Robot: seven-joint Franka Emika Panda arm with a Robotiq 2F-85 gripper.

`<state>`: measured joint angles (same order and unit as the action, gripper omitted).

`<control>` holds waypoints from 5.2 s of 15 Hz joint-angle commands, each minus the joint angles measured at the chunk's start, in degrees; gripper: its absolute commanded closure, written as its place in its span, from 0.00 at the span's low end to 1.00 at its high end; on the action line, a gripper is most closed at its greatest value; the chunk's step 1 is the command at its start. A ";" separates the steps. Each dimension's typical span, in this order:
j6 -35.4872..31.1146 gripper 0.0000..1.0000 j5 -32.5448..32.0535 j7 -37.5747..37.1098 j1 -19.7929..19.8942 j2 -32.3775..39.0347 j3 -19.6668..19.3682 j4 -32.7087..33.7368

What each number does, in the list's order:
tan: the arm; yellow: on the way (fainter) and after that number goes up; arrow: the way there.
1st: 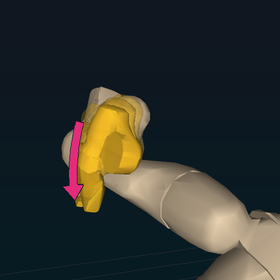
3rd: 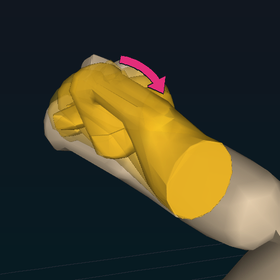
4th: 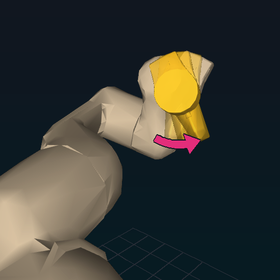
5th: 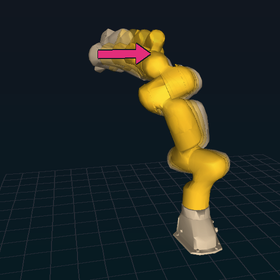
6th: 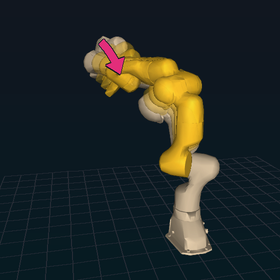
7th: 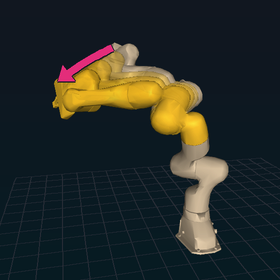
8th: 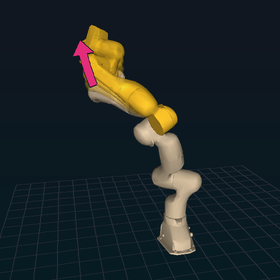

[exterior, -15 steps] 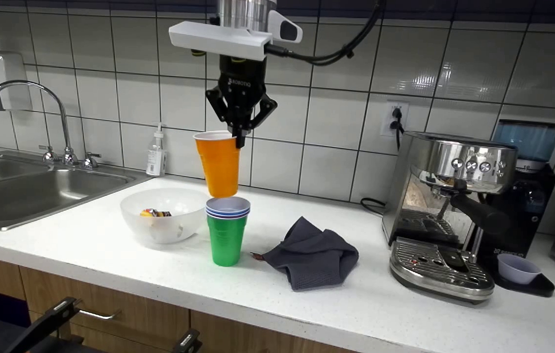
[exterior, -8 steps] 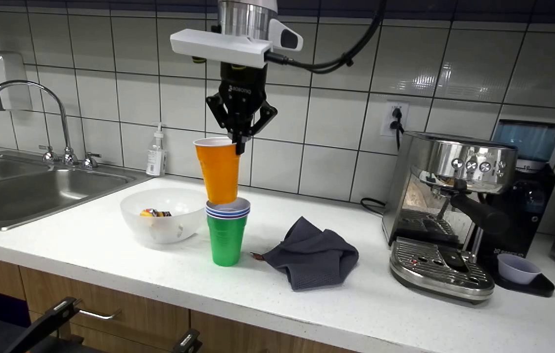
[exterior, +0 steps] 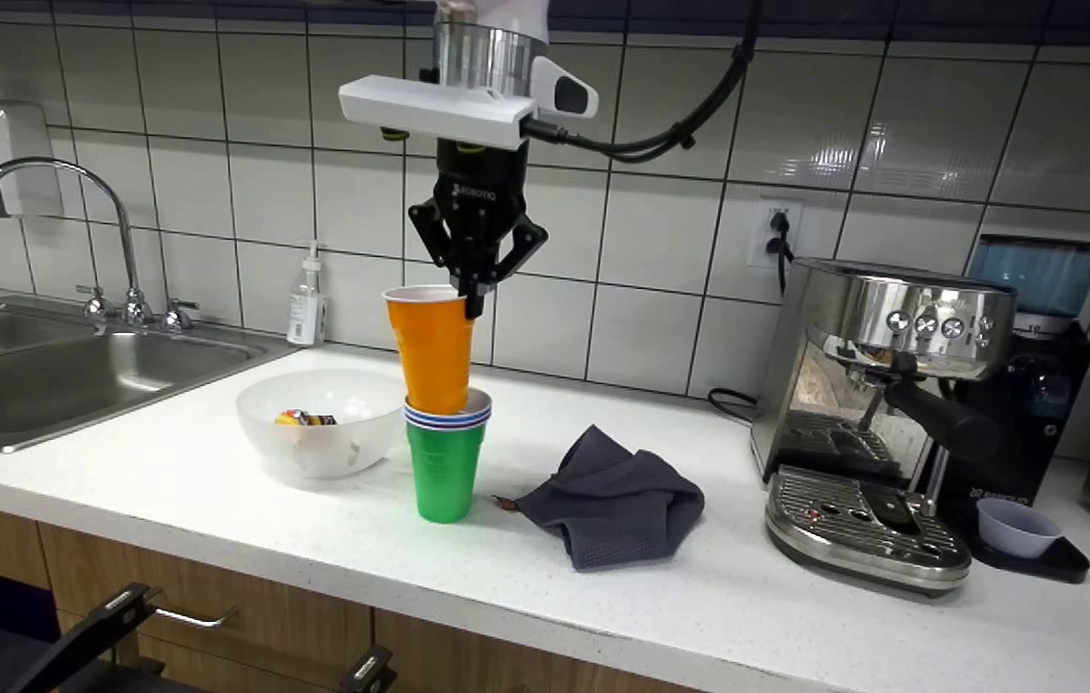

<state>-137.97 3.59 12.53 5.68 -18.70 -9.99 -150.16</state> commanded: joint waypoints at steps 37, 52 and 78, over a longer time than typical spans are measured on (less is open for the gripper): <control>-7.15 0.99 -2.33 -6.51 0.82 10.51 1.16 1.62; -9.25 0.99 -0.13 -5.25 0.16 12.12 1.17 1.05; -9.39 0.96 2.86 -4.76 -0.35 12.69 1.18 -0.29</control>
<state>-146.46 5.67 7.70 4.95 -5.82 -9.43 -150.07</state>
